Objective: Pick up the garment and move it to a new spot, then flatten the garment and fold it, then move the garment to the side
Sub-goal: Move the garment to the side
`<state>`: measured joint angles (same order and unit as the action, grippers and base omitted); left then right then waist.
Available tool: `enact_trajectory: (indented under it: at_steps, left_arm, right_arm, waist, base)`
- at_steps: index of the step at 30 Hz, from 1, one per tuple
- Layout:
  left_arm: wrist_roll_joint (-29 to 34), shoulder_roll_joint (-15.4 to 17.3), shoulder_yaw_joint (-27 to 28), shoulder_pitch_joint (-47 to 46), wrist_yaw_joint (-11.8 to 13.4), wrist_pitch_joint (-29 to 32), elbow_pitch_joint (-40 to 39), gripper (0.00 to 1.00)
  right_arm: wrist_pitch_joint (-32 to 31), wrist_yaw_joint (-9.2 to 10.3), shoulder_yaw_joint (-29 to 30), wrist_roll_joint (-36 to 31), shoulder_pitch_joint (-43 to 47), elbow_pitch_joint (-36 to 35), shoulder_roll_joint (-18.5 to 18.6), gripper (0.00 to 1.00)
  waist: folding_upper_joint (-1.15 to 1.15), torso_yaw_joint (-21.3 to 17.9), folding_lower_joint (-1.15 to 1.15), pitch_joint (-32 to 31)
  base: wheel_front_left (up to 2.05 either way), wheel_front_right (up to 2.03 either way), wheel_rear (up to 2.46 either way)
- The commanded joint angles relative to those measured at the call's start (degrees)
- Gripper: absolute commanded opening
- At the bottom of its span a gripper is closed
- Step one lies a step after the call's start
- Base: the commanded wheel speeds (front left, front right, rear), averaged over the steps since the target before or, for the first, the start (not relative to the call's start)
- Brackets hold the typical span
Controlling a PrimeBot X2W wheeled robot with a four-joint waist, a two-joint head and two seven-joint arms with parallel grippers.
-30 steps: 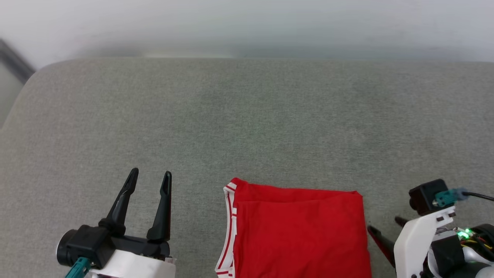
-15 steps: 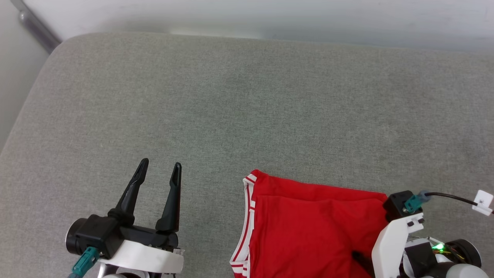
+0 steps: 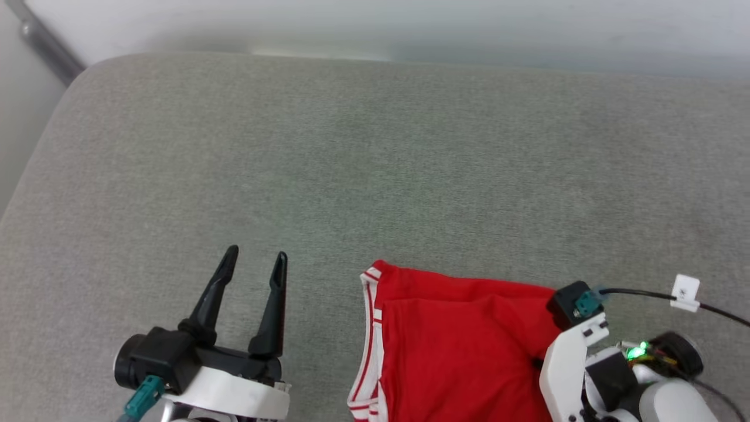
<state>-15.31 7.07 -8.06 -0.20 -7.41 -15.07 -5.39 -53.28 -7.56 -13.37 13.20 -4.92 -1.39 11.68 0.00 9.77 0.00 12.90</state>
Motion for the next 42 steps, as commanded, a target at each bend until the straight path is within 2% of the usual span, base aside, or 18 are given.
enact_trajectory:
  at_steps: [1, 6, 9, 13, 16, 21, 24, 29, 36, 42]
  left_arm:
    - [0.1, 0.3, -0.3, 0.8, -0.1, -0.1, 0.3, 1.00]
    - [0.5, -0.1, -2.2, 0.8, -0.1, -0.1, 0.2, 1.00]
    - [0.4, 0.2, -4.2, 0.3, -0.1, -0.1, 0.1, 1.00]
    - [0.4, 1.1, -7.4, -1.8, -0.1, -0.1, -0.4, 1.00]
    - [0.6, 1.8, -9.2, -4.0, -0.1, -0.1, -0.8, 1.00]
    - [1.1, 3.3, -11.7, -8.4, -0.1, -0.1, -1.5, 1.00]
    - [1.2, 4.5, -12.6, -10.9, -0.1, -0.1, -2.2, 1.00]
    - [1.5, 6.4, -14.2, -14.9, -0.1, -0.1, -3.4, 1.00]
    - [1.7, 8.3, -15.5, -19.2, -0.1, -0.1, -5.7, 1.00]
    - [1.9, 8.4, -15.4, -21.4, -0.1, -0.1, -7.1, 1.00]
  right_arm:
    - [0.9, 0.16, -0.5, -1.8, -1.9, 0.9, 2.6, 0.00]
    - [2.5, 0.11, -7.1, -5.8, -8.5, -1.7, 10.1, 0.00]
    - [3.2, 0.12, -11.2, -8.6, -13.9, -2.9, 16.8, 0.00]
    - [3.6, 0.13, -15.3, -8.9, -19.7, -3.3, 24.9, 0.00]
    - [4.4, 0.12, -16.8, -8.4, -23.1, -3.7, 30.6, 0.00]
    - [7.0, 0.12, -15.1, -6.8, -25.7, -1.8, 36.9, 0.00]
    - [10.2, 0.12, -12.8, -6.8, -26.3, 1.1, 39.0, 0.00]
    - [18.4, 0.12, -7.6, -7.8, -27.2, 8.7, 39.7, 0.00]
    - [28.1, 0.13, -1.6, -10.9, -28.1, 18.7, 39.4, 0.00]
    - [34.3, 0.13, 3.6, -13.2, -29.4, 25.3, 39.9, 0.00]
  waist:
    - [0.00, -1.6, 0.00, -0.7]
    - [0.00, -6.9, 0.00, 0.1]
    - [0.00, -11.1, 0.00, 1.5]
    - [0.00, -16.5, 0.00, 4.3]
    - [0.00, -20.0, 0.00, 6.9]
    - [0.00, -24.2, 0.00, 11.9]
    - [0.00, -25.8, 0.00, 15.1]
    - [0.00, -26.3, 0.00, 19.3]
    - [0.00, -24.9, 0.00, 24.6]
    - [0.00, -22.9, 0.00, 27.1]
  base:
    - [0.00, 0.00, 0.00]
    - [0.00, 0.00, 0.00]
    - [0.00, 0.00, 0.00]
    - [0.00, 0.00, 0.00]
    - [0.00, 0.00, 0.00]
    - [0.00, 0.00, 0.00]
    - [0.00, 0.00, 0.00]
    - [0.00, 0.00, 0.00]
    - [0.00, 0.00, 0.00]
    - [0.00, 0.00, 0.00]
